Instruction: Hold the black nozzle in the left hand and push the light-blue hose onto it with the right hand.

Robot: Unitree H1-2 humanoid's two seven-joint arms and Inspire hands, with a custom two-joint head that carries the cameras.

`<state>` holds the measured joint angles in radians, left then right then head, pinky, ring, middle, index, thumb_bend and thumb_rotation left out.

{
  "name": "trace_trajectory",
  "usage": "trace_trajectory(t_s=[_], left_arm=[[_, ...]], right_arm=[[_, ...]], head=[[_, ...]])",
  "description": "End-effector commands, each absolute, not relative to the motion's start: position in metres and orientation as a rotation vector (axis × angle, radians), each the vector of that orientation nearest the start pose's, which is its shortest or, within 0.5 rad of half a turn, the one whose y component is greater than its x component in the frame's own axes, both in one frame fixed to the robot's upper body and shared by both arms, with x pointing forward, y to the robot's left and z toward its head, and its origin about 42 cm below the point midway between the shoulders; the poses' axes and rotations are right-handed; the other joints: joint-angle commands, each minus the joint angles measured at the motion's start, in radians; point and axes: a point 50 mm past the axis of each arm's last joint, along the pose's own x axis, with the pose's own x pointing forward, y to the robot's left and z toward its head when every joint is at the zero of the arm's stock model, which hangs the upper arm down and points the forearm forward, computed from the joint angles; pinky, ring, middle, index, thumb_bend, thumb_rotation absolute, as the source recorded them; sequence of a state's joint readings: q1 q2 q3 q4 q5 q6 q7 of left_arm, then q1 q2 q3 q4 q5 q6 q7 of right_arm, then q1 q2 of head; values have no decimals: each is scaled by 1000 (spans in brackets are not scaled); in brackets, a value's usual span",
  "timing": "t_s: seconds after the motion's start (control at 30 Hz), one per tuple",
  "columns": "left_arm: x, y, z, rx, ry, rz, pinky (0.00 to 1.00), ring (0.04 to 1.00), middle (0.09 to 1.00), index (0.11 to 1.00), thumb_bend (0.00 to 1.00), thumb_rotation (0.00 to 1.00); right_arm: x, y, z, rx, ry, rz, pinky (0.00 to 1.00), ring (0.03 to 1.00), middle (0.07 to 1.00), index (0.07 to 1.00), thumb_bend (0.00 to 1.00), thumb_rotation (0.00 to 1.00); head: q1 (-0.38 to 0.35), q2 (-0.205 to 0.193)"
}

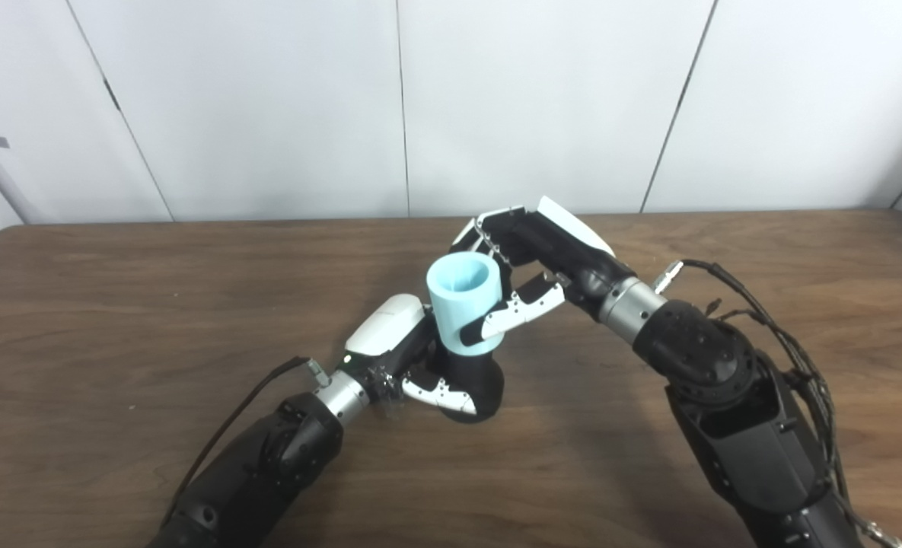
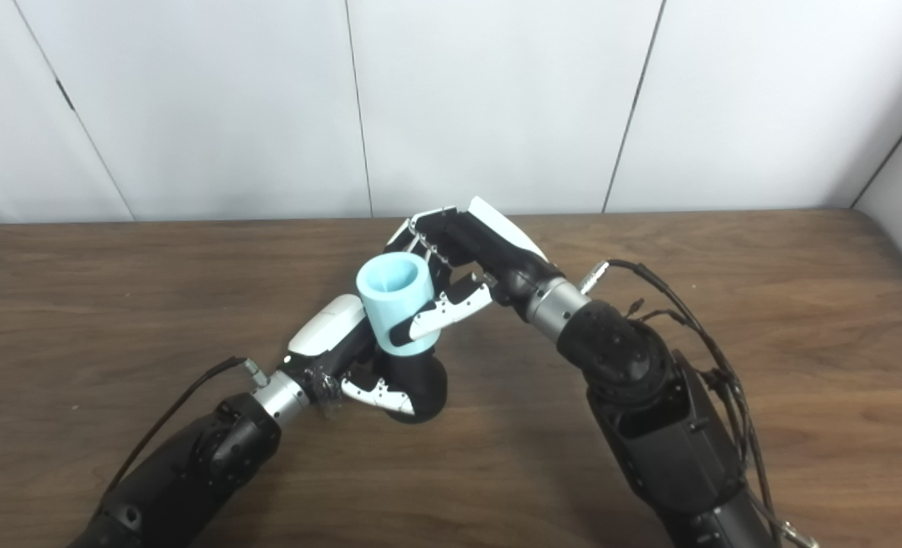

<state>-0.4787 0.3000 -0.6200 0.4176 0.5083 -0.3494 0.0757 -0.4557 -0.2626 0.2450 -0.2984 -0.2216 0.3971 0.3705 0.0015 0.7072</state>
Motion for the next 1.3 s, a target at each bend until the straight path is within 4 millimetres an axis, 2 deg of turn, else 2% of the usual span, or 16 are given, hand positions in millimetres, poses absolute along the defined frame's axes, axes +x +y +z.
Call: trace_trajectory(t_s=[0.0,0.13,0.2,0.43,0.67,1.1,1.13,1.2,1.23,1.27], left_arm=[[338,182,33,1161,-55,-902,392,430,500,498,503,0],[338,182,34,1158,-46,-899,398,432,502,494,504,0],[338,183,33,1155,-46,-900,399,433,501,495,504,0],[338,182,33,1158,-46,-900,400,436,499,495,504,0],[338,182,33,1161,-49,-902,387,429,501,497,504,0],[337,181,31,1163,-57,-908,397,431,506,494,503,0],[336,181,32,1164,-57,-908,400,434,505,493,503,0],[337,181,31,1166,-50,-909,397,434,501,495,504,0],[337,181,30,1166,-47,-911,397,436,500,494,504,0],[337,181,30,1167,-44,-913,397,436,502,493,504,0]], right_arm=[[361,-178,292,-581,-346,496,232,310,411,515,521,0],[353,-181,276,-547,-308,484,250,328,414,512,522,0],[349,-182,268,-544,-288,494,291,366,419,509,522,0],[343,-187,256,-558,-265,515,271,351,414,519,520,0],[344,-183,258,-568,-285,525,259,337,410,520,519,0],[343,-151,277,-572,-364,592,278,354,428,517,522,0],[343,-149,277,-581,-365,593,295,356,427,519,522,0],[342,-146,275,-604,-344,603,445,373,424,522,521,0],[342,-145,274,-610,-328,611,479,371,421,526,520,0],[341,-145,273,-615,-317,619,399,365,423,528,519,0]], head=[[6,4],[6,5],[7,9],[10,11],[9,9],[2,-1],[2,-1],[0,-6],[-1,-7],[-3,-7]])
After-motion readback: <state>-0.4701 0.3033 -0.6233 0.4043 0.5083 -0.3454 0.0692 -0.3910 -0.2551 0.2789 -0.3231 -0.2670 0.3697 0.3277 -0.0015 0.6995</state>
